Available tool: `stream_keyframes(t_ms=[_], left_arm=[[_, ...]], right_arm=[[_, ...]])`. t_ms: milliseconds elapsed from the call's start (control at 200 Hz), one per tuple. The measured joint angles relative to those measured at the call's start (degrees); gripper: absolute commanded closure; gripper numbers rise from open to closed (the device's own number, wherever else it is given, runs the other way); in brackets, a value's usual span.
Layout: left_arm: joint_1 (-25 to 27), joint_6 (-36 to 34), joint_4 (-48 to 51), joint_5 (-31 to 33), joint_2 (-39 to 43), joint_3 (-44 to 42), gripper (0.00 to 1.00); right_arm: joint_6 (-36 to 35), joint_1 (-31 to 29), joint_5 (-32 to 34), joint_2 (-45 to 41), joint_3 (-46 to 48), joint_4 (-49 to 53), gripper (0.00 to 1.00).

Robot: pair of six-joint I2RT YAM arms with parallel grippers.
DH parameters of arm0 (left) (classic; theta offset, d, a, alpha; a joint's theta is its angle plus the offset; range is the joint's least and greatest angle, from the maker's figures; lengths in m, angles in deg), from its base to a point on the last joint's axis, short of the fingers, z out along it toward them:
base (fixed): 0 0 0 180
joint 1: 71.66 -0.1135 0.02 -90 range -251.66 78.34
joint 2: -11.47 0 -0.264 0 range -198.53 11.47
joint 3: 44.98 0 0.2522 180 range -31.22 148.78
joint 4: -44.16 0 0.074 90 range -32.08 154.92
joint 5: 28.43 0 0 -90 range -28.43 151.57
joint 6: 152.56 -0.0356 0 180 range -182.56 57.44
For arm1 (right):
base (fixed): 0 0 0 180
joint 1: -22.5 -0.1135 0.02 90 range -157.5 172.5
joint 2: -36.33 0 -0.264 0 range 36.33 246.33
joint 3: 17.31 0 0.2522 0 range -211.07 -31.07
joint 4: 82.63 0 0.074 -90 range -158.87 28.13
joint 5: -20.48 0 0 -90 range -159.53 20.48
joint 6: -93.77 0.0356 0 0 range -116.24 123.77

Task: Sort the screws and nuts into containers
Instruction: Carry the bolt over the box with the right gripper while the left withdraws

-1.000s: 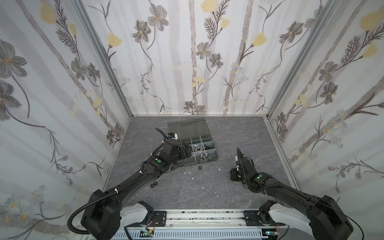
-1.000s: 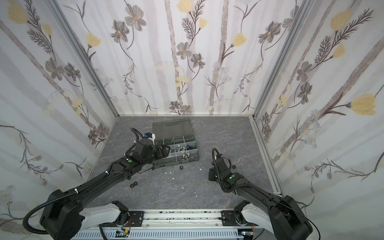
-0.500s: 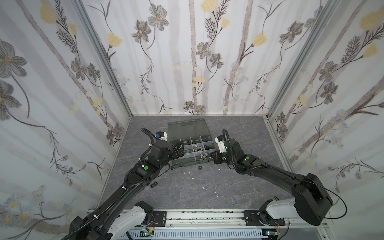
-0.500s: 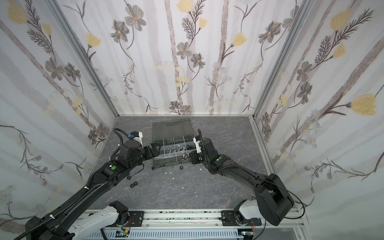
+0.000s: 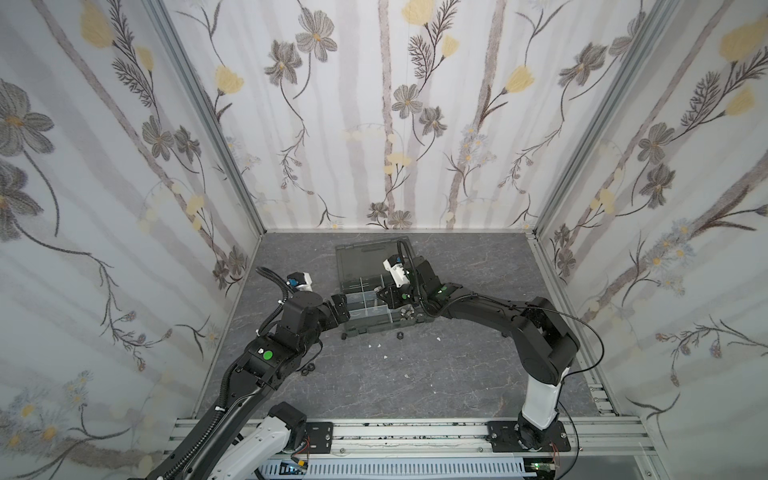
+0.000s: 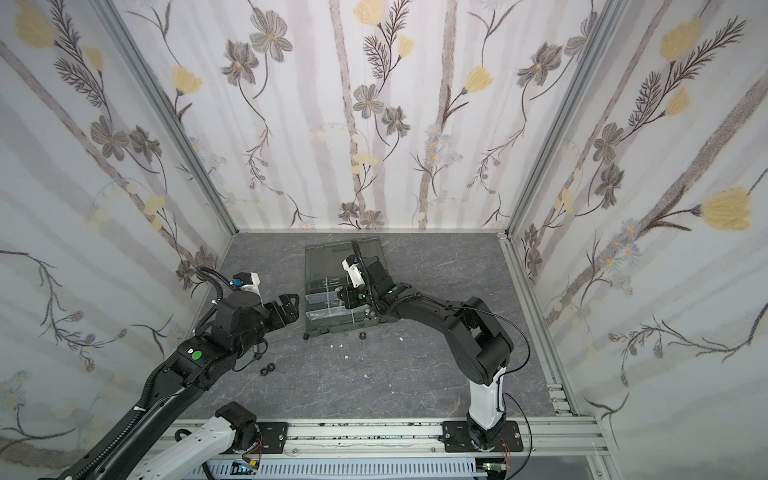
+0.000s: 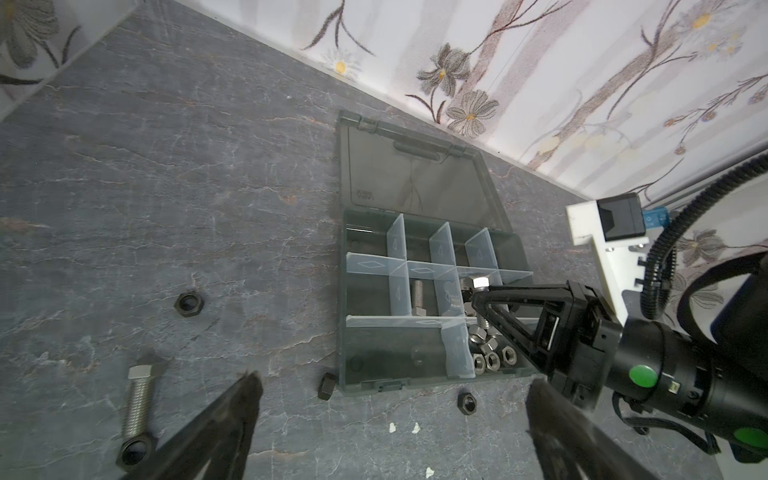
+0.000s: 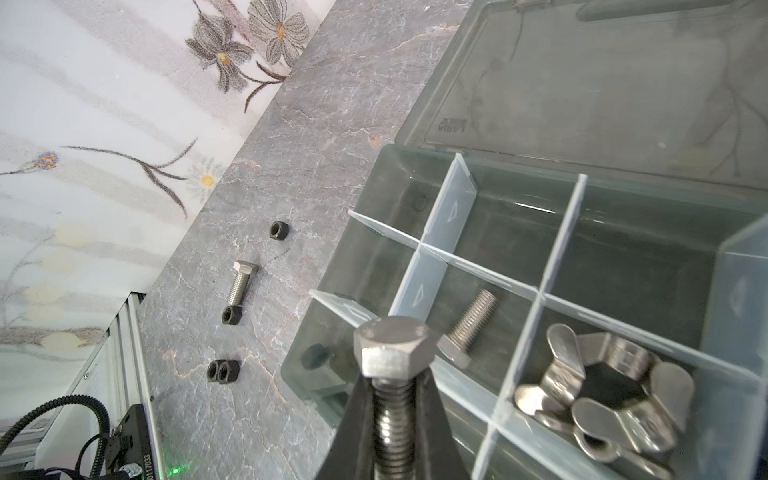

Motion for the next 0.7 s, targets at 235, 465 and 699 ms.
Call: stream_keyframes(t_ms=[235,465,699], left_arm=[[-0.2,0.0,2.3,1.4,0.0,0.0,0.00],[-0.5,0.0,2.8,1.5,-0.7,0.0,0.00],[-3.7,-0.2,3.5,1.2,-1.7,0.3,0.00]], right_arm=[[0.2,-0.4,-1.4,7.2,-5.4,0.1,0.96],[0.6,0.0,-1.7,11.1,-8.1,0.0,0.69],[1.7,1.0,-2.9,12.1,-8.4,-1.1,0.53]])
